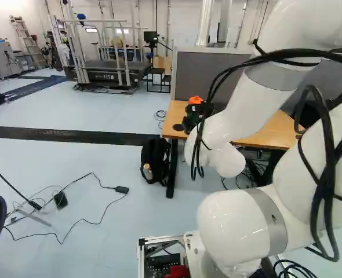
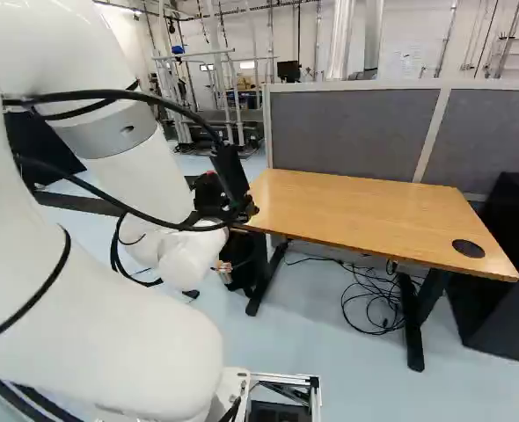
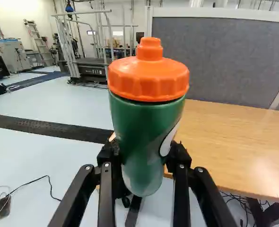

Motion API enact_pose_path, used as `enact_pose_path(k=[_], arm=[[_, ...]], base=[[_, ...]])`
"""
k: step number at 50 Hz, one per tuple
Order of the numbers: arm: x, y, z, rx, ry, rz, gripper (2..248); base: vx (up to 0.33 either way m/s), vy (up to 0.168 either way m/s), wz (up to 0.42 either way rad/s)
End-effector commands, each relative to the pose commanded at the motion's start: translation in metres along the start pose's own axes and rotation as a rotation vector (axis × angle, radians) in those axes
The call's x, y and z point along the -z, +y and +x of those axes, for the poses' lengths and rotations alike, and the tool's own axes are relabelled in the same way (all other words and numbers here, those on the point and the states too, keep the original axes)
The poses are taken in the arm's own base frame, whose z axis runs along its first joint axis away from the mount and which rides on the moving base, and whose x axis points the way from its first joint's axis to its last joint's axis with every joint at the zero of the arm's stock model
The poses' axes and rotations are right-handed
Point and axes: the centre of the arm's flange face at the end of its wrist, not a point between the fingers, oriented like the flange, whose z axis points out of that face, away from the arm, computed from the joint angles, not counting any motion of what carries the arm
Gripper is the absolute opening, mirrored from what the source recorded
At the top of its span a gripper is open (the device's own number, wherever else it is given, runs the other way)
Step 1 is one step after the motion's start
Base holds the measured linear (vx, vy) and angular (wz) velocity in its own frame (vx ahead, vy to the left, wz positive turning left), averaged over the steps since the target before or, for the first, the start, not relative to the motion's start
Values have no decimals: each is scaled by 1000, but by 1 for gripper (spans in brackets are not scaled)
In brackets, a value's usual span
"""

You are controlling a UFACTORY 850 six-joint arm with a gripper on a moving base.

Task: Pick up the green bottle from the table

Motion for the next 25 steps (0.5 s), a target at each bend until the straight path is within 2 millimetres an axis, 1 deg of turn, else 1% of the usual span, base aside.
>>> enact_pose_path(k=[25], arm=[[1, -2, 0, 0, -80, 5, 111]], base=[[0, 0, 0]])
